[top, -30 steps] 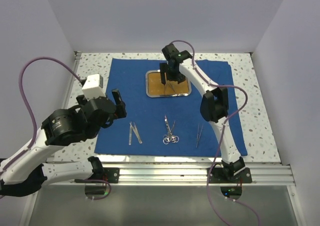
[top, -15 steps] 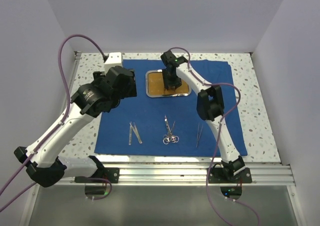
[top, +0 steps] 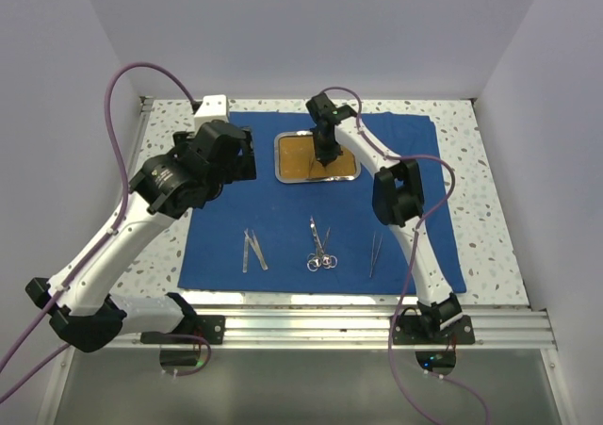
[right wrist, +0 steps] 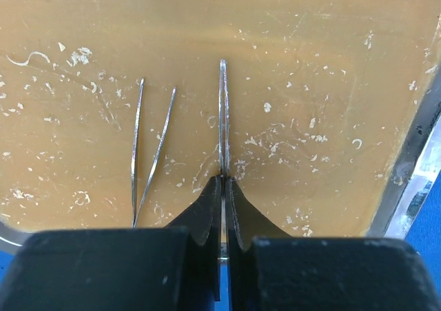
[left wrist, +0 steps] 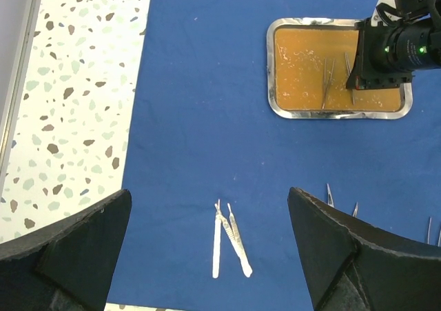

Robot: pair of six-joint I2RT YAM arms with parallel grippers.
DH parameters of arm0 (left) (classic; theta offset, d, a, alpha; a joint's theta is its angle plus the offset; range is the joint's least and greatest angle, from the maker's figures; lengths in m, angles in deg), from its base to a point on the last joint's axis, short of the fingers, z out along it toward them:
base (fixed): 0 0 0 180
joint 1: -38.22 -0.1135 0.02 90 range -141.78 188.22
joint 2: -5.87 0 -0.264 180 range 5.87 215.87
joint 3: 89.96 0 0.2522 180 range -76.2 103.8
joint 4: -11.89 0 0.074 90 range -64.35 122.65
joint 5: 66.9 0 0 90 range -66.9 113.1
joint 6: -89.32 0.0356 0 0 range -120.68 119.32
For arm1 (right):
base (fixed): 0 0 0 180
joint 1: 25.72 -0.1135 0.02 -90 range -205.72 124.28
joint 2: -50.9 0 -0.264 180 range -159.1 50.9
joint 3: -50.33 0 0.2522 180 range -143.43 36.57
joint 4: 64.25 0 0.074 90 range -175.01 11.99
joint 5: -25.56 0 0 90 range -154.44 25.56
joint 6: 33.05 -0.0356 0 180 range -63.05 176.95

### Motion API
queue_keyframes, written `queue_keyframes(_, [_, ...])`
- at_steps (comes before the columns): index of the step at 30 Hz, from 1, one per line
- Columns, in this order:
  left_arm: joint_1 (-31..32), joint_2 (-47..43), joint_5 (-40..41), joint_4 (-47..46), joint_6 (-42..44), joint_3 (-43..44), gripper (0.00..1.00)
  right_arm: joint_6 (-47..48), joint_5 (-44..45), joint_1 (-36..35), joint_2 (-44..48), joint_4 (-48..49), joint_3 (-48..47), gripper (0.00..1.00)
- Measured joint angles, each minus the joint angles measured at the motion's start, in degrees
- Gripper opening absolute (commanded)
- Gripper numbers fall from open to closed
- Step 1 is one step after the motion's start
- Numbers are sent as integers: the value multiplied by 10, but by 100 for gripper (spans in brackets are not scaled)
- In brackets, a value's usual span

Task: Open and lay out the surgical kit
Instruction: Pick up the medical item from the container, then place the medical item in the surgical kit.

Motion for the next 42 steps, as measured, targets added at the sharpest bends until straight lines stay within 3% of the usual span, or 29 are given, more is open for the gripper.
queue_keyframes(7, [-12,1,-4,-3,12,1,100,0,15,3,13,-4,10,0])
queue_keyframes(12, [-35,0,-26,-32,45,-8,100,-6,36,9,97,-24,67,0])
queue_keyframes(21, [-118,48,-100,-85,105,-57,100,-85,45,3,481,-7,416,0])
queue_keyframes(25, [-132,89,-138,-91,105,-90,97,-138,48,-21,582,3,568,0])
queue_keyframes(31, [-159,111,-181,-106,114,-146,98,-229,46,-83,626,6,731,0])
queue_keyframes(42, [-162,87,-216,-124,116,-152,97,-333,26,-130,655,63,883,0])
